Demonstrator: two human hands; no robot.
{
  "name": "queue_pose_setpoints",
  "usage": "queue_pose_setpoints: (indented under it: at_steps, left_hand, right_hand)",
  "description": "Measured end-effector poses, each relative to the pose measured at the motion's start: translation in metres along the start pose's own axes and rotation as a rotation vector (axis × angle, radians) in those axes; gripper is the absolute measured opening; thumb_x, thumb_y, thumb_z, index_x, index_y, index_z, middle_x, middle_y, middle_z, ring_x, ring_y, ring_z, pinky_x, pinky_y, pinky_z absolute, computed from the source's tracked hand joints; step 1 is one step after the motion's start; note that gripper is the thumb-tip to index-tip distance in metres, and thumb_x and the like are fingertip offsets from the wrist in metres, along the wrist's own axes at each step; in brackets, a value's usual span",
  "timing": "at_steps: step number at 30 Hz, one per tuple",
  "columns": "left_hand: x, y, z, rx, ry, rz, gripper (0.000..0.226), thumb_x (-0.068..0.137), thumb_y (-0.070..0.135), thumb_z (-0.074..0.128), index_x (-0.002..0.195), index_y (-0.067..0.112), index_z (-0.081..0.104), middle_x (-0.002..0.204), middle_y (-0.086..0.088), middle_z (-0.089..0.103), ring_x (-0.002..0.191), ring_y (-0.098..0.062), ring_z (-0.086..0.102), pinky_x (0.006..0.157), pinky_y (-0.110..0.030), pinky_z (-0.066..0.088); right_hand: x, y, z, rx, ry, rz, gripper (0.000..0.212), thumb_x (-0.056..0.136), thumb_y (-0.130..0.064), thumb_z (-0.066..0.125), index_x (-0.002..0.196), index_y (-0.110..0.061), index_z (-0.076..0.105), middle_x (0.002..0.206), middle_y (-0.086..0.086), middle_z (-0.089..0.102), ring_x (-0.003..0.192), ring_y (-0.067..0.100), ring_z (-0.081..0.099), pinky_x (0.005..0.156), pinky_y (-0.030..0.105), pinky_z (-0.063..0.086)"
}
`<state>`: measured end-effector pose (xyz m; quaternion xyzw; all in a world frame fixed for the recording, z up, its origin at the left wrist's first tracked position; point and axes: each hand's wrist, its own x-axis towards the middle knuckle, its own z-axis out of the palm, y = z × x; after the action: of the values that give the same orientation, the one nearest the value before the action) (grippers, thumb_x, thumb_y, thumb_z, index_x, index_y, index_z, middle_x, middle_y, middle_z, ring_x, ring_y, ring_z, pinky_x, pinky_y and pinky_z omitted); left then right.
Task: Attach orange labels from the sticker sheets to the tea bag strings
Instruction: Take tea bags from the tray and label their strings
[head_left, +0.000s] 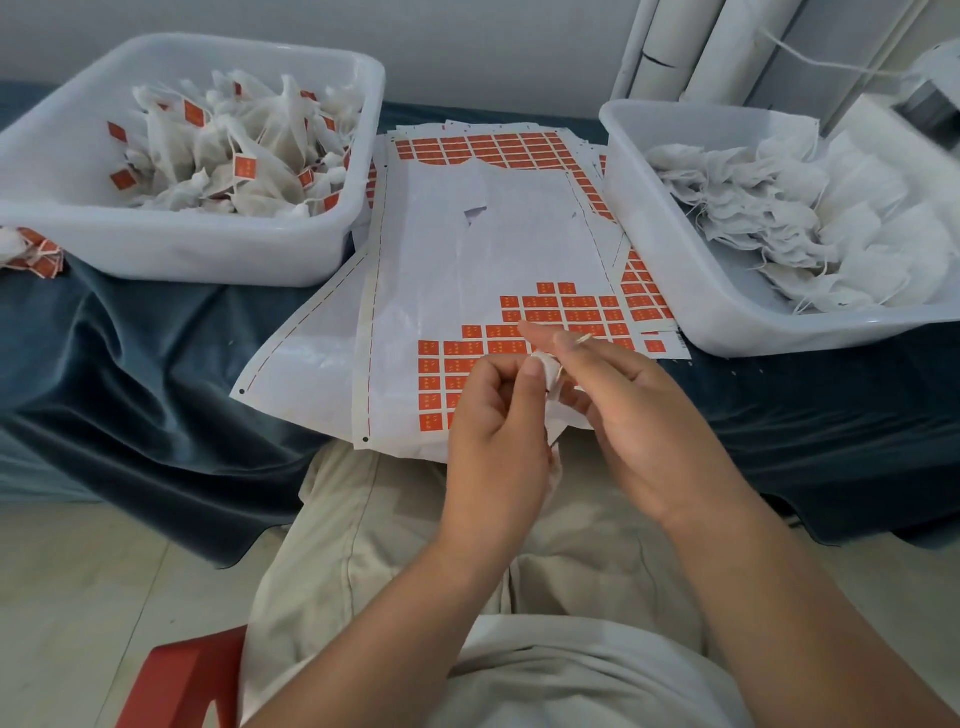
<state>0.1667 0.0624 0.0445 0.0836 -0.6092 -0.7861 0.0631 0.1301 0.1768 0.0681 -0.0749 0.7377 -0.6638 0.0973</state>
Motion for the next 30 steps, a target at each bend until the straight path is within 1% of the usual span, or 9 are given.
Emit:
queue_pose_setpoints:
  at_steps: [3, 6, 10, 15, 20, 24, 26, 28, 30]
  left_hand:
    - [0.0, -0.002, 0.0, 0.008, 0.009, 0.016, 0.02, 0.11, 0.033, 0.052, 0.096, 0.025, 0.063, 0.057, 0.009, 0.048, 0.049, -0.008, 0.042, 0.049, -0.025, 0.042]
    - [-0.001, -0.003, 0.002, -0.048, 0.028, -0.028, 0.022, 0.111, 0.032, 0.051, 0.096, 0.021, 0.063, 0.055, 0.004, 0.048, 0.045, -0.007, 0.044, 0.044, -0.02, 0.042]
    - [-0.001, -0.003, 0.003, -0.078, 0.03, -0.025, 0.02, 0.107, 0.028, 0.06, 0.094, 0.018, 0.071, 0.057, 0.004, 0.049, 0.046, -0.008, 0.043, 0.045, -0.02, 0.043]
    - [-0.002, -0.001, 0.003, -0.203, 0.035, -0.085, 0.02, 0.104, 0.025, 0.065, 0.086, 0.021, 0.074, 0.057, 0.0, 0.046, 0.048, -0.008, 0.042, 0.045, -0.022, 0.042]
    - [-0.002, -0.002, 0.001, -0.242, 0.023, -0.109, 0.017, 0.103, 0.028, 0.066, 0.089, 0.022, 0.073, 0.058, 0.0, 0.043, 0.046, -0.009, 0.037, 0.047, -0.024, 0.037]
    - [-0.001, -0.002, -0.001, -0.138, 0.037, -0.027, 0.016, 0.102, 0.032, 0.067, 0.089, 0.026, 0.074, 0.057, 0.01, 0.05, 0.046, -0.007, 0.041, 0.046, -0.026, 0.039]
    - [0.0, -0.001, -0.002, -0.052, 0.061, 0.016, 0.015, 0.101, 0.035, 0.067, 0.089, 0.031, 0.075, 0.061, 0.017, 0.056, 0.053, -0.005, 0.047, 0.053, -0.031, 0.044]
    - [0.002, -0.001, -0.003, 0.003, 0.067, 0.048, 0.014, 0.099, 0.037, 0.067, 0.087, 0.034, 0.076, 0.068, 0.017, 0.061, 0.058, -0.006, 0.049, 0.058, -0.032, 0.044]
    - [0.002, 0.0, -0.004, 0.044, 0.064, 0.067, 0.014, 0.097, 0.037, 0.067, 0.087, 0.035, 0.076, 0.072, 0.014, 0.065, 0.058, -0.007, 0.05, 0.058, -0.031, 0.044]
  right_hand:
    - [-0.001, -0.002, 0.001, -0.016, -0.003, -0.006, 0.031, 0.099, -0.056, 0.055, 0.117, -0.046, 0.078, 0.13, -0.024, 0.07, 0.129, -0.005, 0.058, 0.113, 0.037, 0.042]
    - [-0.003, -0.002, 0.002, -0.044, -0.007, -0.045, 0.027, 0.104, -0.047, 0.054, 0.119, -0.05, 0.076, 0.132, -0.03, 0.067, 0.13, -0.011, 0.055, 0.107, 0.027, 0.04]
    - [-0.002, -0.001, 0.0, -0.053, -0.008, -0.045, 0.027, 0.105, -0.048, 0.053, 0.121, -0.051, 0.074, 0.132, -0.032, 0.066, 0.129, -0.015, 0.053, 0.107, 0.025, 0.038]
    - [0.004, 0.003, -0.007, 0.051, -0.014, 0.035, 0.036, 0.096, -0.059, 0.058, 0.125, -0.045, 0.075, 0.136, -0.019, 0.069, 0.134, 0.004, 0.059, 0.114, 0.041, 0.045]
    - [0.008, 0.005, -0.011, 0.161, 0.003, 0.1, 0.033, 0.099, -0.05, 0.059, 0.119, -0.036, 0.079, 0.126, -0.009, 0.075, 0.12, 0.009, 0.069, 0.102, 0.038, 0.049]
    - [0.005, 0.001, -0.016, -0.009, 0.005, 0.082, 0.033, 0.099, -0.052, 0.055, 0.112, -0.038, 0.081, 0.117, -0.01, 0.078, 0.115, 0.011, 0.071, 0.098, 0.039, 0.057]
    - [0.002, -0.005, -0.018, -0.154, 0.011, 0.038, 0.032, 0.101, -0.052, 0.053, 0.108, -0.037, 0.081, 0.11, -0.011, 0.078, 0.109, 0.009, 0.072, 0.092, 0.034, 0.061]
    - [-0.001, -0.008, -0.021, -0.333, 0.017, -0.011, 0.034, 0.106, -0.048, 0.051, 0.104, -0.028, 0.078, 0.103, -0.009, 0.077, 0.099, 0.008, 0.072, 0.085, 0.03, 0.063]
    - [-0.002, -0.009, -0.023, -0.45, 0.034, -0.042, 0.037, 0.109, -0.044, 0.05, 0.098, -0.019, 0.075, 0.095, -0.003, 0.075, 0.09, 0.014, 0.069, 0.083, 0.036, 0.062]
